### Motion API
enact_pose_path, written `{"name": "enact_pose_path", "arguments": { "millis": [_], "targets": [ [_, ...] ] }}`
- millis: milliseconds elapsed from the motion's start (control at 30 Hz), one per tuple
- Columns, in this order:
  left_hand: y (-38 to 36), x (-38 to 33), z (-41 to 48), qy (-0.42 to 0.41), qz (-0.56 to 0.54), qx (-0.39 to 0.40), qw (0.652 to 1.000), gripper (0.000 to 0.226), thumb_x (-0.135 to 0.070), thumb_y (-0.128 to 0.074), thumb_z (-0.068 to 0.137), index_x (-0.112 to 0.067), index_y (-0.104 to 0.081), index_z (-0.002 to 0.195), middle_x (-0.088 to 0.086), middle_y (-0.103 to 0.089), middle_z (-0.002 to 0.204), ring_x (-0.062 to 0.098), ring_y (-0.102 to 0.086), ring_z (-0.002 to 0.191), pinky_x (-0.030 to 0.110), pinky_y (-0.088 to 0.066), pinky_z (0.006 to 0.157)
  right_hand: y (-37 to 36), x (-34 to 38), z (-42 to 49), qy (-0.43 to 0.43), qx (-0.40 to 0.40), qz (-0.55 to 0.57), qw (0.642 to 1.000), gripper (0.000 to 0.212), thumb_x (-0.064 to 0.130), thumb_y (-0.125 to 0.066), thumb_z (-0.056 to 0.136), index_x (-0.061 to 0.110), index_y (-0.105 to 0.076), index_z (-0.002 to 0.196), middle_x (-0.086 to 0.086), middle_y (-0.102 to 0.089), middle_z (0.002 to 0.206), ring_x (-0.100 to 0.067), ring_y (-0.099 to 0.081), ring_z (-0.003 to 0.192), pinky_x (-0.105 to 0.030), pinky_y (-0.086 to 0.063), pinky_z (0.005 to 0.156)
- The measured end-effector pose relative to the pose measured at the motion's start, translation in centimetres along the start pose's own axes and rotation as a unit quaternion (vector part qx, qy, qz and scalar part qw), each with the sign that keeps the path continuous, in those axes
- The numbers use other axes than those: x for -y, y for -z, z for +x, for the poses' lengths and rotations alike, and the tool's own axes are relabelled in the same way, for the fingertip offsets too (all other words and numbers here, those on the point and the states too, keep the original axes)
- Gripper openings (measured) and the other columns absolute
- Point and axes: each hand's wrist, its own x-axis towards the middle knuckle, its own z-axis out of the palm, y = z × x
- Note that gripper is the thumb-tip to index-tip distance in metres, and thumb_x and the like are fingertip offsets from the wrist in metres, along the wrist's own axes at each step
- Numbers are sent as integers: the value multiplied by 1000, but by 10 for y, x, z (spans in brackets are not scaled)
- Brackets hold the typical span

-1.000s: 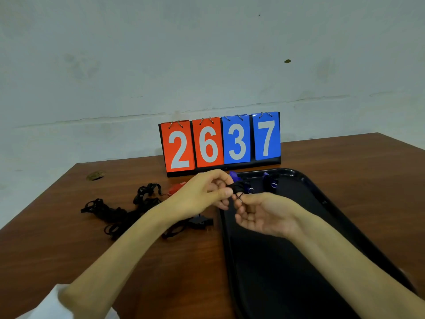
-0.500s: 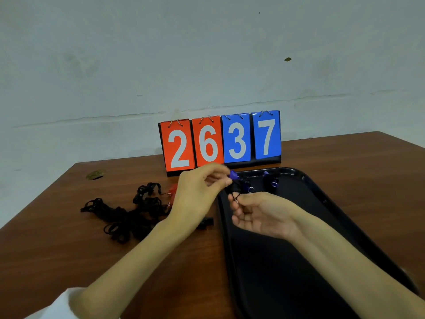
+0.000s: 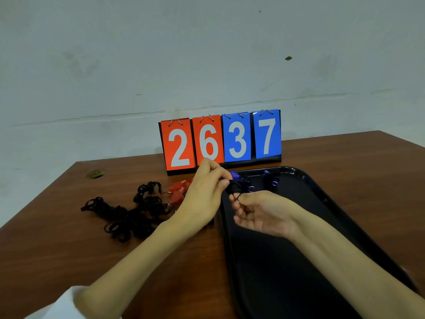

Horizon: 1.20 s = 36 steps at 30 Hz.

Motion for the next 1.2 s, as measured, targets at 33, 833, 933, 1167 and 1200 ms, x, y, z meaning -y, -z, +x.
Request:
{"name": "enact_pose_path", "arguments": {
  "millis": [33,833,933,1167,1200],
  "targets": [
    [1,-1,2,37,-40,27,998,12,-11,-45,96,-19,-53,94,-10,-38,100,-1,-43,92,0,-34,79,0,1,-1,-7,5,8,1000,16,7,-52,90,7,-67,85,-1,-60,68,-10,-54,63,-28,-52,69],
    [25,-2,5,15,3,148,989,6,-17,-47,95,-20,-47,101,-3,-56,97,9,-56,85,24,-49,75,-4,-2,-1,28,2,-49,998,15,6,-50,91,6,-65,86,-1,-58,67,-9,-52,61,-28,-52,70],
    [16,-5,3,11,-13,78,997,29,-8,-56,87,-23,-41,106,-2,-55,88,11,-56,77,22,-49,70,-4,-3,-1,35,-6,-61,997,16,5,-49,91,5,-65,87,-2,-58,66,-10,-53,61,-28,-52,69],
    [6,-6,4,97,-153,19,983,52,5,-64,76,-27,-43,111,-2,-57,80,8,-59,72,15,-50,68,-5,-4,-1,88,-32,-124,988,17,3,-49,91,4,-65,89,-2,-59,66,-9,-53,60,-26,-52,69],
    [7,-6,5,117,-191,16,975,53,6,-64,77,-26,-46,114,-2,-59,80,6,-60,73,14,-49,68,-5,-4,-1,102,-41,-145,983,17,3,-48,92,4,-66,91,-2,-59,67,-8,-54,61,-26,-52,68]
  ]
}}
